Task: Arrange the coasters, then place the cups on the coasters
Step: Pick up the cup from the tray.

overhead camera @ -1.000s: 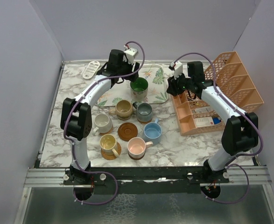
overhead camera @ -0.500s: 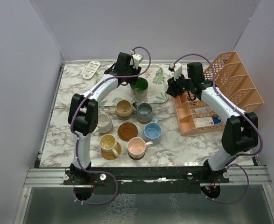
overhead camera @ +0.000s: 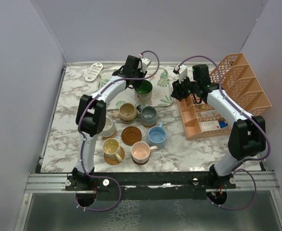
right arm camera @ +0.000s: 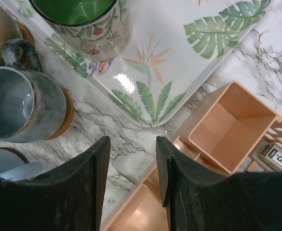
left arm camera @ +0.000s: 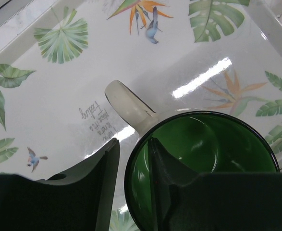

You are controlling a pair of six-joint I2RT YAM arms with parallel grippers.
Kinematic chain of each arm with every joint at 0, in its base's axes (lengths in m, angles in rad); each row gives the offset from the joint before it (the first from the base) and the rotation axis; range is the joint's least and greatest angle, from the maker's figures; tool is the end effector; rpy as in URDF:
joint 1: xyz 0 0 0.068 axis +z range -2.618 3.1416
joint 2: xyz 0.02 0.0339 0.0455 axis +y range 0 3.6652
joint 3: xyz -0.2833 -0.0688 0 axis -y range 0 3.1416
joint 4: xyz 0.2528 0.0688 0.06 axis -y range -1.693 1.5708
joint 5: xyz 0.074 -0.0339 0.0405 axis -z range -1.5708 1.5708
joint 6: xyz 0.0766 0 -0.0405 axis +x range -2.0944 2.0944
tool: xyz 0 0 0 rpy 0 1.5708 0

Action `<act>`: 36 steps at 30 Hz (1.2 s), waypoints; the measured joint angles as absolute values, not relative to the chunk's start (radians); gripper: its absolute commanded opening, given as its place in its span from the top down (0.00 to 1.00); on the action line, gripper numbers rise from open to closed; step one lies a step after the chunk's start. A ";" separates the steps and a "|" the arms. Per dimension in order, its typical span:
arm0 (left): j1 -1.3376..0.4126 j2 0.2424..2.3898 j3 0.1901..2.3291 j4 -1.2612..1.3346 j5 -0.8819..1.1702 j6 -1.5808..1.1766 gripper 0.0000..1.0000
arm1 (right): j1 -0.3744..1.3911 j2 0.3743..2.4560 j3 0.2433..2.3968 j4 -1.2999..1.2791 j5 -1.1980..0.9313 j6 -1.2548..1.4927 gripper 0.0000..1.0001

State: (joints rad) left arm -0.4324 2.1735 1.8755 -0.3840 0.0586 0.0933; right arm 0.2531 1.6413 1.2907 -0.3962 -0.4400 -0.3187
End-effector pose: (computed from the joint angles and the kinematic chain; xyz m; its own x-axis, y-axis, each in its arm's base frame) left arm 0.5036 -0.2374 0.2352 -0.5270 0.3457 -0.7764 0.5109 0.8589 0.0356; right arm 0.3821 0.1325 0.2683 -0.4587 -0.4115 -0.7876 -0.7086 0.7042 0.0448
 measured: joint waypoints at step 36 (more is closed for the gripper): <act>-0.431 2.229 2.124 -0.526 0.016 0.195 1.00 | 0.253 1.641 1.284 -0.396 -0.458 -0.320 0.56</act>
State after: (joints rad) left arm -0.4313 2.2288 2.1242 -0.5259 0.0162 0.1951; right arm 0.2531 1.6413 1.2842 -0.3962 -0.4576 -0.3202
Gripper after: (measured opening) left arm 0.138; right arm 0.438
